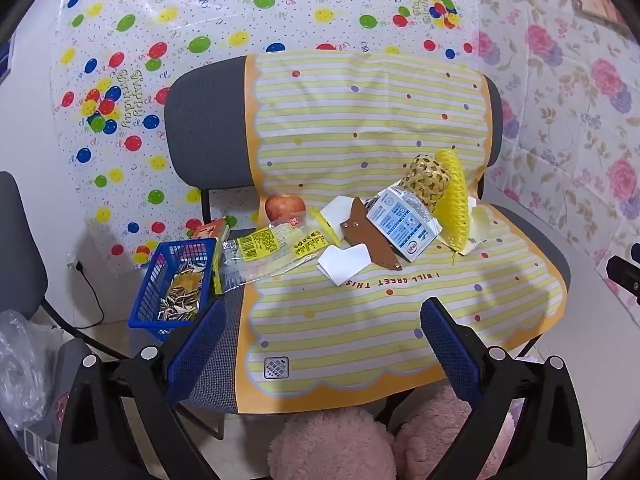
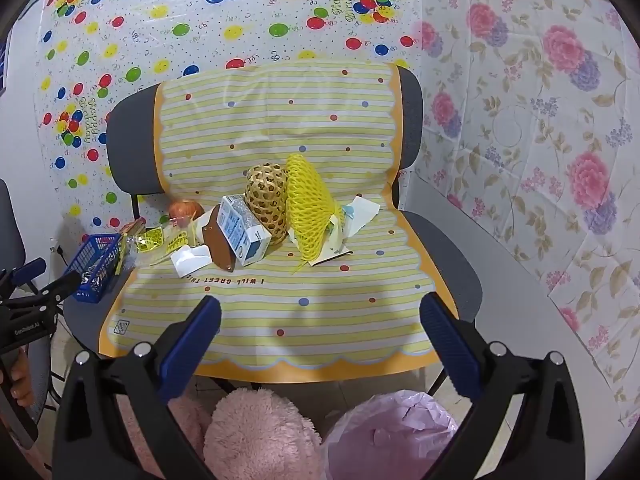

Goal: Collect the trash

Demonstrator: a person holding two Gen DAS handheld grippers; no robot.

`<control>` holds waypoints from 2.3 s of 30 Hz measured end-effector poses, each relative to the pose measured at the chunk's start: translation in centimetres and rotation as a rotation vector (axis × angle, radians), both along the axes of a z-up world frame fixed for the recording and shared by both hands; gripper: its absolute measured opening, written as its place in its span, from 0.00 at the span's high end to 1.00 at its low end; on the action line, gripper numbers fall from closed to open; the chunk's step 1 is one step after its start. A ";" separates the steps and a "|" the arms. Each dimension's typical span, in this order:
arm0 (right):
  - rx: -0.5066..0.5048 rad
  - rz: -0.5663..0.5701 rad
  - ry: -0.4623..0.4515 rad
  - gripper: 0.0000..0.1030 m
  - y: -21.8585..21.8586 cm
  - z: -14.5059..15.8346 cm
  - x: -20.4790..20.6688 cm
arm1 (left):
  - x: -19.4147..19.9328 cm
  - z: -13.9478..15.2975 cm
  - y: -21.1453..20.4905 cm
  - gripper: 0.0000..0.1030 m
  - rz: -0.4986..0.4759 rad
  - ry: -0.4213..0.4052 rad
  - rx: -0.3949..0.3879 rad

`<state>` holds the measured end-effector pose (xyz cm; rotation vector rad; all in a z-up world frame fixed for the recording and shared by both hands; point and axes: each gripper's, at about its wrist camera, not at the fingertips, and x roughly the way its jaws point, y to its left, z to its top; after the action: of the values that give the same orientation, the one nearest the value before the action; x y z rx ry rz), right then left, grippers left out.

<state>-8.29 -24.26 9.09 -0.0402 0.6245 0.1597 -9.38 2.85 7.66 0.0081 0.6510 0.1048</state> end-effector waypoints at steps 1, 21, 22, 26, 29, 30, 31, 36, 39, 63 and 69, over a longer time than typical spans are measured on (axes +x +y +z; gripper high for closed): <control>0.002 0.002 0.001 0.06 0.0 0.0 0.0 | 0.0 0.0 0.1 0.07 0.001 0.000 0.001; 0.014 0.004 0.005 0.06 0.4 -0.2 0.1 | 0.0 -0.1 0.4 0.07 0.003 -0.001 0.000; 0.018 0.004 0.007 0.06 0.3 -0.2 0.2 | 0.0 -0.2 0.5 0.07 0.003 0.001 0.000; 0.017 0.007 0.006 0.06 0.3 -0.2 0.1 | 0.0 -0.2 0.6 0.07 0.005 -0.001 -0.001; 0.013 0.006 0.000 0.06 0.3 -0.3 0.0 | 0.0 -0.2 0.5 0.07 0.004 -0.001 0.000; 0.013 0.006 0.000 0.06 0.3 -0.3 0.0 | 0.0 -0.2 0.5 0.07 0.003 -0.001 0.000; 0.013 0.006 0.000 0.06 0.3 -0.3 0.0 | 0.0 -0.2 0.5 0.07 0.002 -0.001 -0.001; 0.010 0.007 0.002 0.06 0.3 -0.4 0.0 | 0.0 -0.2 0.6 0.07 0.003 -0.001 -0.001; 0.014 0.007 0.004 0.06 0.3 -0.4 0.1 | 0.0 -0.2 0.5 0.07 0.002 -0.001 0.000; -0.061 0.045 -0.070 0.06 1.6 -1.3 2.0 | 1.2 -2.3 2.4 0.07 0.047 0.035 -0.019; -0.041 0.051 -0.114 0.06 2.6 -1.7 4.3 | 2.5 -3.1 3.1 0.07 0.044 0.048 -0.045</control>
<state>-4.00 -21.62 7.39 -0.1040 0.5136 0.1932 -6.93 5.93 4.57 -0.0470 0.7020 0.1332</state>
